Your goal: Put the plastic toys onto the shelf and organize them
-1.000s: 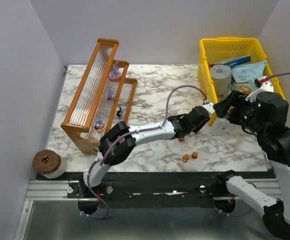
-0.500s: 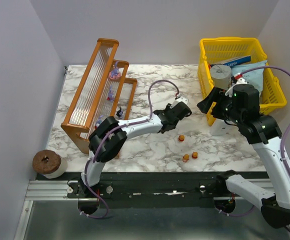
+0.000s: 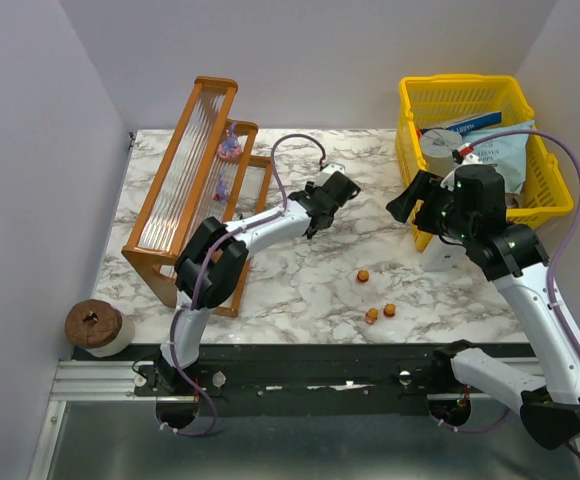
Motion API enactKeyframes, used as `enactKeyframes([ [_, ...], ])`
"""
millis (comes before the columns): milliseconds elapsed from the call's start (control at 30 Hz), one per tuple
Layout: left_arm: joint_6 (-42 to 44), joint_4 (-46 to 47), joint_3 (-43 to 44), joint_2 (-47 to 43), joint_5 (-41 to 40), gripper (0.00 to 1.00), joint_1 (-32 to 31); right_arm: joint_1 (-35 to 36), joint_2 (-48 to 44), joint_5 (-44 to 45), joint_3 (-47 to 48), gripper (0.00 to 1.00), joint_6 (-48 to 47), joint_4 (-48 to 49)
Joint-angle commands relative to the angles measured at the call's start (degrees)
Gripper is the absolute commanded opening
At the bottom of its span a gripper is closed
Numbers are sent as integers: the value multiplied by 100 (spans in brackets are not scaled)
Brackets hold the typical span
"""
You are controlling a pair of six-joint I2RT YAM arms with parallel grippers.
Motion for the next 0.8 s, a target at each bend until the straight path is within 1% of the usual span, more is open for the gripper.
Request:
enactKeyframes([
  [0,11,-185,496,279,-371,0,353,-30,-85,94,-139,81,-107,368],
  [200,72,-501,1277,754,-608,0,819,-30,-190,112,-332,81,-186,545],
  [300,151,-545,1471,877,-775,0,960,-30,-173,94,-359,81,-204,536],
  [433,186,-527,1542,947,-854,0,1267,-30,-59,85,-342,81,-248,536],
  [633,546,-360,1595,1000,-1144,0,1417,-22,143,68,-271,81,-309,536],
  [767,547,-352,1630,1088,-1302,0,1496,-30,179,50,-254,81,-309,545],
])
